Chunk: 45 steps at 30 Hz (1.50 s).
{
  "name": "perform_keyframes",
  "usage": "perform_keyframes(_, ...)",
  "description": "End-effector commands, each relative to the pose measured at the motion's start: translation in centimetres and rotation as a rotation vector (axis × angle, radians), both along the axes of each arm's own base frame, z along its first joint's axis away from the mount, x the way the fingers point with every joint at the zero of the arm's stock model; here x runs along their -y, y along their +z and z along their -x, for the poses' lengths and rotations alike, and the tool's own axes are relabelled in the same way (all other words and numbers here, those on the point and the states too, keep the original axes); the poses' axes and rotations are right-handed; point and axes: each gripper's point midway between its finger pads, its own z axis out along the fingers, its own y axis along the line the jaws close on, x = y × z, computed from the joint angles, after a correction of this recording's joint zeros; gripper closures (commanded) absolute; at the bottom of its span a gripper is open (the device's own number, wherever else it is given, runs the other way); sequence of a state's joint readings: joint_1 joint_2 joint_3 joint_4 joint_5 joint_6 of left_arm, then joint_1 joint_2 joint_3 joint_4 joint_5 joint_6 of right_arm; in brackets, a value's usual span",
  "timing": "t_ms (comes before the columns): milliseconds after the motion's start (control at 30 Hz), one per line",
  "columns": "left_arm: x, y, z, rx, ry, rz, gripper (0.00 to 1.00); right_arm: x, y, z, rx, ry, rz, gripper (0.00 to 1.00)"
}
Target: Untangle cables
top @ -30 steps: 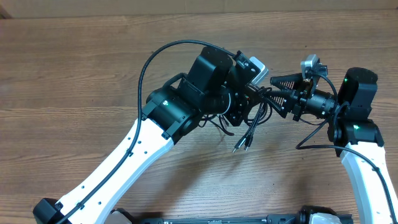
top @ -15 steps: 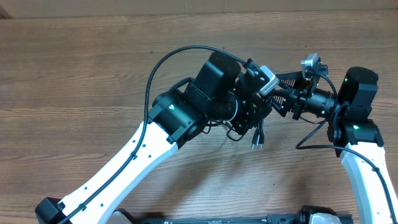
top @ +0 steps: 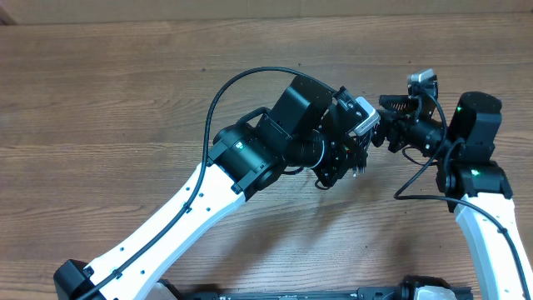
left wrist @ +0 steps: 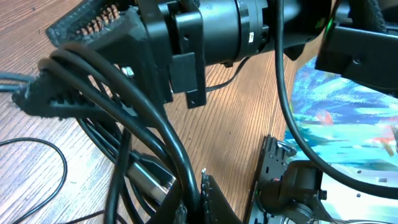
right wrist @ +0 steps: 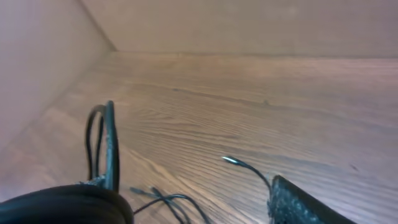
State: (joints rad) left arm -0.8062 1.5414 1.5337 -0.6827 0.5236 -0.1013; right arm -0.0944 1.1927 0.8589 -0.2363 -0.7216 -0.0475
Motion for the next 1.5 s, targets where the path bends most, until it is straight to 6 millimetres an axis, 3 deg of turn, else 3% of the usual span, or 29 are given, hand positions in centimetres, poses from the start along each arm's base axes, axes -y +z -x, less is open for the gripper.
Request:
perform_keyframes(0, 1.2, 2.6, 5.0, -0.056, -0.197, 0.095, 0.96, 6.8, -2.0, -2.8, -0.057, -0.376, 0.145, 0.23)
perform_keyframes(167, 1.2, 2.6, 5.0, -0.057, -0.196, 0.094, 0.96, 8.1, -2.2, -3.0, -0.059, -0.447, 0.185, 0.22)
perform_keyframes(300, 1.1, 2.4, 4.7, -0.056, -0.184, 0.084, 0.96, 9.9, -2.4, -3.1, -0.062, -0.537, 0.236, 0.14)
perform_keyframes(567, -0.2, 2.0, 3.0, -0.077, -0.126, 0.067, 0.96, 10.4, -2.4, -3.2, -0.063, -0.564, 0.25, 0.13)
perform_keyframes(800, -0.2, 2.2, 3.2, -0.132, -0.109, 0.08, 0.96, 11.9, -2.5, -3.1, -0.064, -0.638, 0.29, 0.13)
perform_keyframes(900, -0.1, 2.4, 3.5, -0.238, -0.073, 0.093, 0.96, 12.6, -2.5, -3.1, -0.068, -0.681, 0.306, 0.13)
perform_keyframes(1267, -1.6, 2.7, 1.1, -0.374, 0.068, 0.119, 0.96, 12.6, -2.5, -3.0, -0.074, -0.686, 0.289, 0.12)
perform_keyframes(1467, -1.5, 3.0, 2.1, -0.453, 0.041, 0.133, 0.96, 12.9, -2.5, -3.0, -0.074, -0.702, 0.298, 0.12)
